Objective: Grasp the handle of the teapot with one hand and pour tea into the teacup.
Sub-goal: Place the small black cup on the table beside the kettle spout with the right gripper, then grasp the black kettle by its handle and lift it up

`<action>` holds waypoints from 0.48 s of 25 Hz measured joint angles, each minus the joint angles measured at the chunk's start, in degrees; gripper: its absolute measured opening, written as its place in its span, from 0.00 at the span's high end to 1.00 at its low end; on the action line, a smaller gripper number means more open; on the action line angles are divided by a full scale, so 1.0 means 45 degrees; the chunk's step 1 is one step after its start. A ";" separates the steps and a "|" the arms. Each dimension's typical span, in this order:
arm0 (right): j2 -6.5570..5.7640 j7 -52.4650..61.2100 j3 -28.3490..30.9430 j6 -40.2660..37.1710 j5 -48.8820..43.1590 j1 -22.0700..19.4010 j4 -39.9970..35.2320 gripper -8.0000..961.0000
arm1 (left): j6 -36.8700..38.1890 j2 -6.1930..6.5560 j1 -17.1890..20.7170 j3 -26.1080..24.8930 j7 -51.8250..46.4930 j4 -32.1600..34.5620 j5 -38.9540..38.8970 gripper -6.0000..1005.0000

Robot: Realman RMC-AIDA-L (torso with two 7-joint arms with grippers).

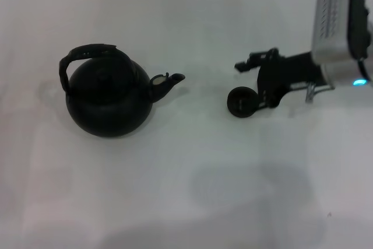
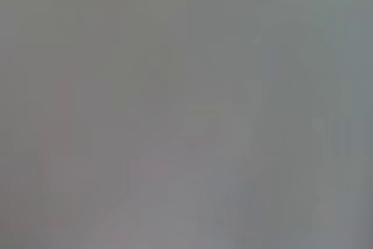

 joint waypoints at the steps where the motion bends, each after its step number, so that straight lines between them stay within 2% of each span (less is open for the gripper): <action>1: 0.0000 -0.0027 0.0294 0.0143 0.0004 -0.0013 0.0097 0.11 | 0.0006 0.0000 0.0044 0.0007 0.0002 0.0002 0.0030 0.13; 8: -0.0027 -0.0382 0.2169 0.0648 0.0744 -0.0316 0.0582 0.12 | 0.0875 -0.0035 0.0325 0.0151 0.0002 -0.0057 0.0734 0.13; 12: -0.0031 -0.0712 0.3147 0.0655 0.1066 -0.0433 0.0484 0.12 | 0.1555 -0.0059 0.0508 0.1034 0.0002 -0.0066 0.0849 0.13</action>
